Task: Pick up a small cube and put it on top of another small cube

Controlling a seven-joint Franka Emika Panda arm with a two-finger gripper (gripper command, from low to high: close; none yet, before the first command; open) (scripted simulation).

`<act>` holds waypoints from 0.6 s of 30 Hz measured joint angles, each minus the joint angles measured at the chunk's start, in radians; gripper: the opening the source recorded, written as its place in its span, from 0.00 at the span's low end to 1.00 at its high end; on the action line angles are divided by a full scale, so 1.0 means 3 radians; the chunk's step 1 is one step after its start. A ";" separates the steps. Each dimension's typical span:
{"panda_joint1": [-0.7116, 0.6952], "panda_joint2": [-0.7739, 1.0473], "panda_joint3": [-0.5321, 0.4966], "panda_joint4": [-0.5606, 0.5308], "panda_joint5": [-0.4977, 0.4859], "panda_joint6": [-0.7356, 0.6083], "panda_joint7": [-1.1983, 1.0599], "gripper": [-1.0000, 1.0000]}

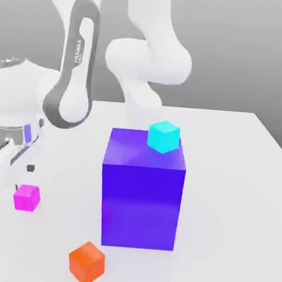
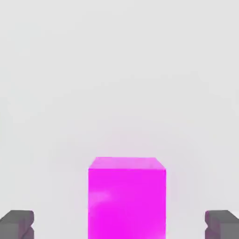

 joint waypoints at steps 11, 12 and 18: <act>-0.0530 0.0526 0.0673 0.0117 0.0600 0.0387 -0.0447 0.00; -0.0530 0.0526 0.0673 0.0117 0.0598 0.0389 -0.0445 0.00; -0.0341 0.0360 0.0442 0.0084 0.0435 0.0269 -0.0326 0.00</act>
